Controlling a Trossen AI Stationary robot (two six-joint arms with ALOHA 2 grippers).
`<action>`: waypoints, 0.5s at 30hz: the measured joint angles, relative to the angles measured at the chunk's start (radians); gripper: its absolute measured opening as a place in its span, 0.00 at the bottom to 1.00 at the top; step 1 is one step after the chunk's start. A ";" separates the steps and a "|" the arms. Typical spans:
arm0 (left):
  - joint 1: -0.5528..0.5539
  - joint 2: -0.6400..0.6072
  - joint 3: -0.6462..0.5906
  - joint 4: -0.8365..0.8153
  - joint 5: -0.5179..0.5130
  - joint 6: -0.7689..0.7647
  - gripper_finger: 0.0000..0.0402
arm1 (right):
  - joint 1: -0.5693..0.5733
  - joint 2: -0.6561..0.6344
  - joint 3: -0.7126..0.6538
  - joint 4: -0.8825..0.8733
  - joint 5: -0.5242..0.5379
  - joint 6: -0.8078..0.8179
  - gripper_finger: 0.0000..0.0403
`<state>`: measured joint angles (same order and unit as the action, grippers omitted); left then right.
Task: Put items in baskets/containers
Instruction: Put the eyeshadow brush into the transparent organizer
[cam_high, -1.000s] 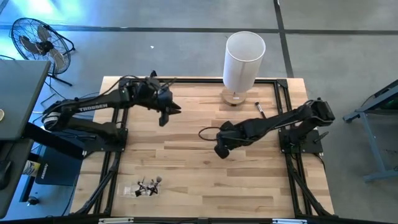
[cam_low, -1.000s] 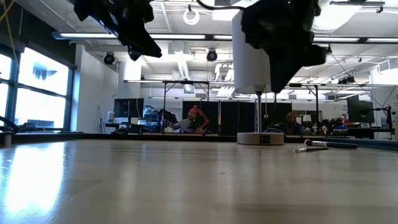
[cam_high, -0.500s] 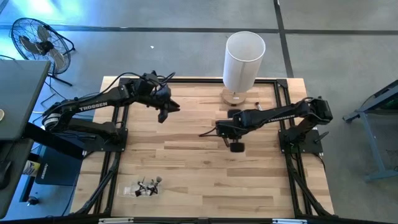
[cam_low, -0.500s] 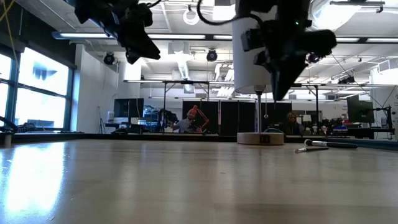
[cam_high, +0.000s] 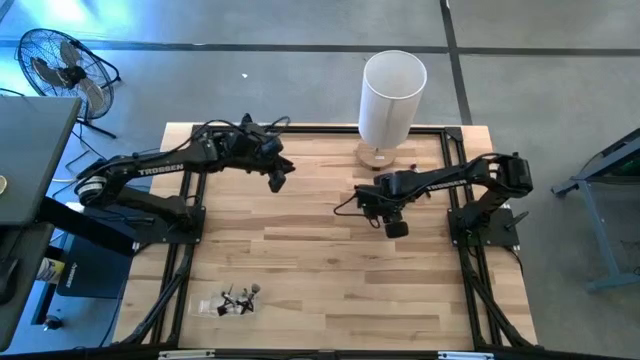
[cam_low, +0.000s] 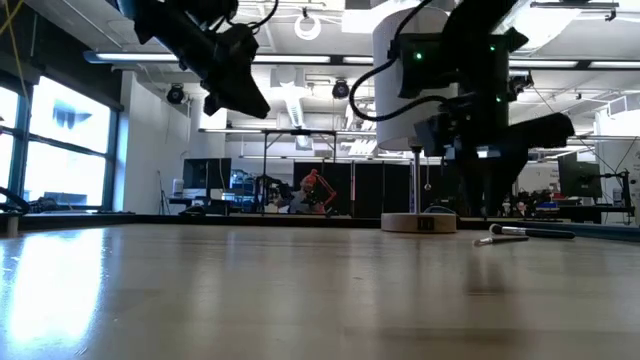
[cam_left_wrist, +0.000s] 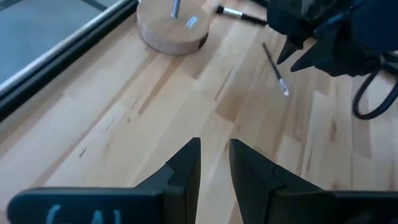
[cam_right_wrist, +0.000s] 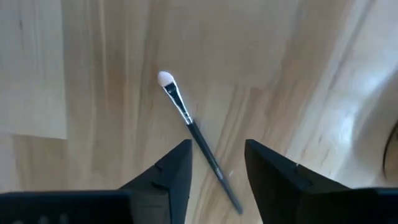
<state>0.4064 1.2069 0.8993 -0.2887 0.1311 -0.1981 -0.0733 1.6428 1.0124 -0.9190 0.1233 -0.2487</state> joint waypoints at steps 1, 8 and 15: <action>-0.008 0.008 0.000 0.000 -0.008 -0.007 0.21 | 0.002 0.000 -0.012 0.020 -0.003 -0.025 0.36; -0.057 0.062 0.000 0.005 -0.012 -0.027 0.21 | 0.032 0.000 -0.060 0.170 -0.030 -0.141 0.38; -0.062 0.072 0.000 0.004 -0.011 -0.059 0.21 | 0.042 0.000 -0.062 0.196 -0.055 -0.252 0.37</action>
<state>0.3447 1.2793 0.8993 -0.2845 0.1204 -0.2566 -0.0311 1.6424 0.9504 -0.7234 0.0679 -0.5003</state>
